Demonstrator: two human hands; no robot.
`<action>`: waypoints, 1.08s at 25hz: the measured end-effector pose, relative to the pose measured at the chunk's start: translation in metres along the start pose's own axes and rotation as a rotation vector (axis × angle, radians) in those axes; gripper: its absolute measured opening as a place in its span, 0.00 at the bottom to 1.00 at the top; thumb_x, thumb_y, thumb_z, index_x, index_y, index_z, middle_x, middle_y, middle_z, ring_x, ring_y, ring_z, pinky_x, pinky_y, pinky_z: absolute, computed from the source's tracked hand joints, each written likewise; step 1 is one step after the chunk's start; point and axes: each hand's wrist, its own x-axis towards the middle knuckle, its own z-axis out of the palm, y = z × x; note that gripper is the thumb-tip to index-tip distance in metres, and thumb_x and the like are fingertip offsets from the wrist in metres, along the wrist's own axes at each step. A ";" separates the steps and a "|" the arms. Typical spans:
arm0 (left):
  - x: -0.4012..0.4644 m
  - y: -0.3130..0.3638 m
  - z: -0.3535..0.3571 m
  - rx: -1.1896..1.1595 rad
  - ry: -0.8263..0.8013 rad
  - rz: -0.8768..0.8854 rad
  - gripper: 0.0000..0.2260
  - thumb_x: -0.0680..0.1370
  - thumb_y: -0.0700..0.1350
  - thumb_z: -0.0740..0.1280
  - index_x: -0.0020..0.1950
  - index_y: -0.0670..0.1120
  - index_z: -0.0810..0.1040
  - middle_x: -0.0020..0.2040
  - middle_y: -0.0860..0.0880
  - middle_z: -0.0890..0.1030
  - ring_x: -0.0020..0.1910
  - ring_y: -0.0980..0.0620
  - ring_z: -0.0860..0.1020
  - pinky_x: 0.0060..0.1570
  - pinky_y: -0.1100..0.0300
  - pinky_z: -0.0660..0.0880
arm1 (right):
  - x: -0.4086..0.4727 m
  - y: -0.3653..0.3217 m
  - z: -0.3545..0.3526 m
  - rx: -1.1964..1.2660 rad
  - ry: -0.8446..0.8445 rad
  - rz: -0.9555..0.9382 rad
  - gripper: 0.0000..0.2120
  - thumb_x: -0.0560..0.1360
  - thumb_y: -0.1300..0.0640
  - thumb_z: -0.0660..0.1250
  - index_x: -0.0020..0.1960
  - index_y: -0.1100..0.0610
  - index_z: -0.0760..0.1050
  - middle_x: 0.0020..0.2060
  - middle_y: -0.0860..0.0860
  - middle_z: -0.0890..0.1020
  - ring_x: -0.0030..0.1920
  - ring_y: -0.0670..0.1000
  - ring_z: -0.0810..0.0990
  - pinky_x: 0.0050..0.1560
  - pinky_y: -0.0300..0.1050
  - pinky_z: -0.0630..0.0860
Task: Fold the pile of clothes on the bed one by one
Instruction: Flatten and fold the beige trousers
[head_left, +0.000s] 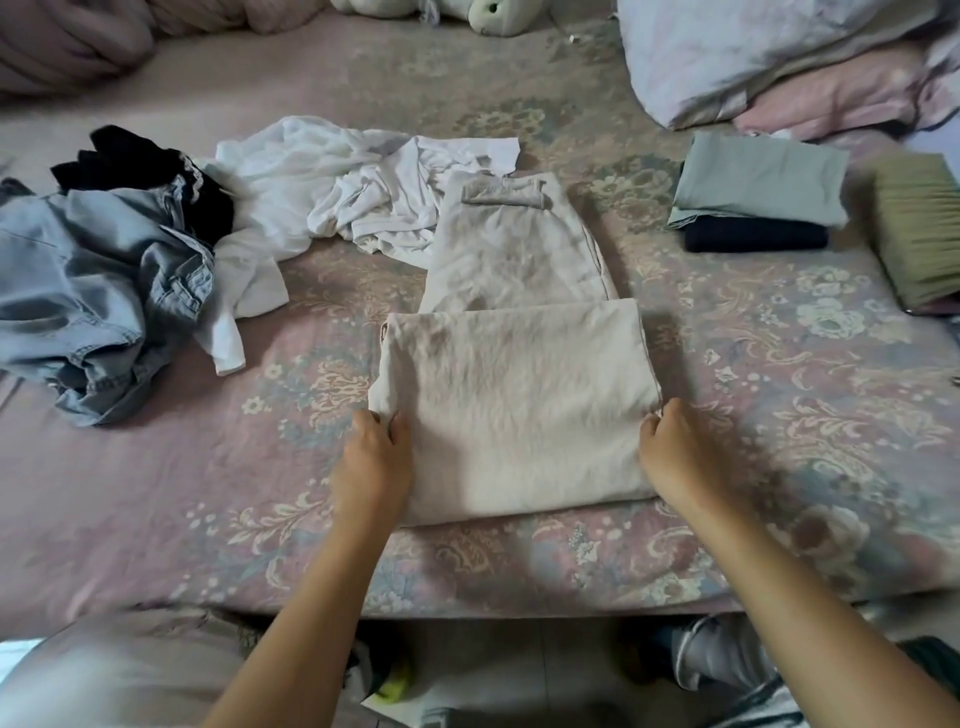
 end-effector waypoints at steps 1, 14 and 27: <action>-0.001 0.001 0.001 0.048 0.072 0.080 0.11 0.81 0.49 0.56 0.58 0.41 0.66 0.54 0.36 0.77 0.47 0.36 0.77 0.41 0.47 0.72 | -0.003 0.001 0.004 -0.065 0.097 -0.080 0.11 0.79 0.60 0.58 0.57 0.67 0.69 0.48 0.63 0.76 0.46 0.63 0.76 0.39 0.48 0.67; 0.012 -0.063 -0.003 0.566 -0.236 1.214 0.40 0.74 0.71 0.54 0.78 0.47 0.53 0.78 0.44 0.52 0.77 0.45 0.49 0.74 0.47 0.48 | 0.010 0.059 -0.007 -0.601 -0.235 -1.097 0.41 0.75 0.28 0.44 0.78 0.54 0.49 0.76 0.57 0.56 0.76 0.53 0.50 0.72 0.49 0.46; -0.053 -0.033 -0.073 0.447 -0.604 0.988 0.17 0.79 0.40 0.56 0.66 0.44 0.73 0.59 0.46 0.80 0.53 0.49 0.80 0.52 0.58 0.76 | -0.022 0.050 -0.074 -0.376 -0.512 -1.000 0.22 0.71 0.55 0.71 0.64 0.54 0.75 0.56 0.52 0.82 0.53 0.52 0.81 0.61 0.43 0.72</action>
